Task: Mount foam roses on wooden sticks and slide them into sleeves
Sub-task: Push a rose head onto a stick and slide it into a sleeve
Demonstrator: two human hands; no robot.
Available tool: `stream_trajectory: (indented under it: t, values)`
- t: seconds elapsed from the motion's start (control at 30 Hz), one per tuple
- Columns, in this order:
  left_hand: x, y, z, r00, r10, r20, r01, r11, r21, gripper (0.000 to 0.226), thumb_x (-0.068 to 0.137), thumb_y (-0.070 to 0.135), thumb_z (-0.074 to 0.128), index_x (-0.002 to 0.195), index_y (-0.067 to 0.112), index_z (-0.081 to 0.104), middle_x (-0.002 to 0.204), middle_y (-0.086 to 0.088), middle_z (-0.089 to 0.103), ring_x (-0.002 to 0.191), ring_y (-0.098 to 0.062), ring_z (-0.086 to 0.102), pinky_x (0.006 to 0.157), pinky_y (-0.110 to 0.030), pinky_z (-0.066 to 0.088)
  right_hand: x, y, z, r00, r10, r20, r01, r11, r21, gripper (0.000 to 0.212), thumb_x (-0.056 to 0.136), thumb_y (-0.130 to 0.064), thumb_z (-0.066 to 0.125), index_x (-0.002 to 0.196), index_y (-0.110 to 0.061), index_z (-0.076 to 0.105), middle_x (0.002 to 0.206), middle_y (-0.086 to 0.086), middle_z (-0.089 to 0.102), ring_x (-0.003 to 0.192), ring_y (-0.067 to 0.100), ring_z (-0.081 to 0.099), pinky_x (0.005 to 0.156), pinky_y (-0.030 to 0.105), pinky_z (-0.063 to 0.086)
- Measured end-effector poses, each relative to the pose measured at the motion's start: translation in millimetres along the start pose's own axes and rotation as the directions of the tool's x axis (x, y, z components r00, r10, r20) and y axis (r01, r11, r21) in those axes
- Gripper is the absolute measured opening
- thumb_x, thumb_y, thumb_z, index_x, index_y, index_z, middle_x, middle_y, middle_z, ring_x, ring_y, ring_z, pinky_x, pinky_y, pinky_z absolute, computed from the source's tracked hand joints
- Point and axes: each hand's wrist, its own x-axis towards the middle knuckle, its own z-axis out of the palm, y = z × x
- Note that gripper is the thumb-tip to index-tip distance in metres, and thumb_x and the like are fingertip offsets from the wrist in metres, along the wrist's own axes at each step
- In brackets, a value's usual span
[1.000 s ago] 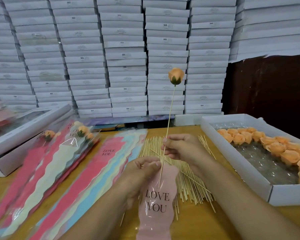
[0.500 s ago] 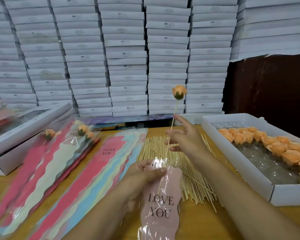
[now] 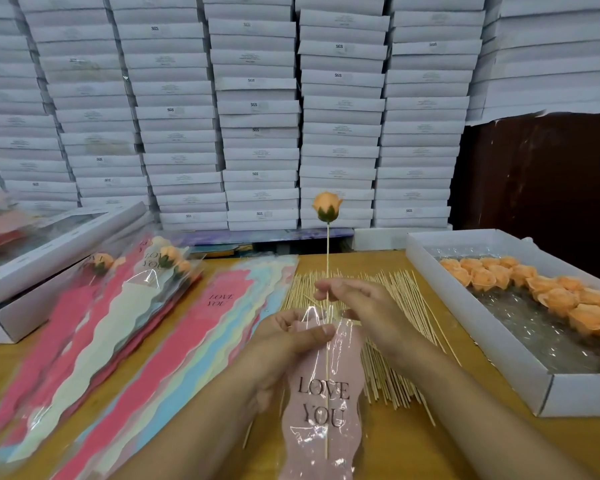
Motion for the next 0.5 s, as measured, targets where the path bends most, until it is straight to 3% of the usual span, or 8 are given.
stream_trajectory:
  t: [0.07, 0.17, 0.3, 0.4, 0.5]
  values:
    - [-2.2, 0.0, 0.2, 1.000, -0.026, 0.003, 0.026, 1.000, 0.012, 0.077, 0.060, 0.006, 0.089, 0.129, 0.003, 0.055, 0.103, -0.023, 0.074, 0.084, -0.030, 0.074, 0.074, -0.036, 0.058, 2.2, 0.2, 1.1, 0.999, -0.009, -0.036, 0.010, 1.000, 0.017, 0.023, 0.101, -0.025, 0.051, 0.104, -0.033, 0.072, 0.103, -0.015, 0.074, 0.098, -0.010, 0.063, 0.084, 0.020, 0.043]
    - [-6.5, -0.4, 1.5, 0.998, -0.056, 0.013, 0.055, 0.998, 0.035, 0.079, 0.059, 0.004, 0.089, 0.130, 0.002, 0.055, 0.098, -0.021, 0.074, 0.075, -0.028, 0.073, 0.065, -0.032, 0.058, 11.5, -5.2, -3.6, 0.997, -0.004, -0.079, 0.007, 0.999, 0.045, 0.022, 0.101, -0.027, 0.051, 0.111, -0.037, 0.068, 0.117, -0.012, 0.069, 0.111, 0.002, 0.060, 0.093, 0.029, 0.049]
    - [-11.4, 1.6, 1.3, 0.996, -0.073, 0.055, 0.070, 0.996, 0.052, 0.054, 0.066, 0.000, 0.086, 0.116, 0.002, 0.065, 0.093, -0.021, 0.075, 0.071, -0.027, 0.073, 0.061, -0.030, 0.059, 17.4, -11.1, -12.4, 0.995, 0.001, -0.102, 0.004, 0.999, 0.053, 0.024, 0.102, -0.028, 0.048, 0.112, -0.032, 0.070, 0.114, -0.013, 0.070, 0.114, 0.007, 0.061, 0.094, 0.032, 0.050]
    - [-10.6, 5.8, -0.3, 0.996, -0.048, 0.077, 0.045, 0.998, 0.043, 0.025, 0.069, -0.001, 0.083, 0.090, 0.012, 0.078, 0.094, -0.020, 0.076, 0.073, -0.026, 0.074, 0.061, -0.029, 0.059, 9.8, -6.9, -12.4, 0.999, 0.002, -0.054, -0.001, 1.000, 0.018, 0.027, 0.102, -0.029, 0.047, 0.102, -0.032, 0.074, 0.109, -0.016, 0.073, 0.109, 0.000, 0.062, 0.094, 0.031, 0.048]
    - [-7.4, 8.9, 1.4, 0.998, -0.016, 0.053, 0.016, 1.000, 0.003, 0.029, 0.060, 0.000, 0.084, 0.086, 0.008, 0.075, 0.091, -0.022, 0.076, 0.073, -0.025, 0.075, 0.060, -0.027, 0.059, -1.6, -0.8, -9.1, 1.000, 0.010, 0.026, -0.009, 1.000, -0.022, 0.029, 0.102, -0.031, 0.047, 0.101, -0.034, 0.075, 0.108, -0.020, 0.073, 0.105, -0.006, 0.062, 0.094, 0.029, 0.046]
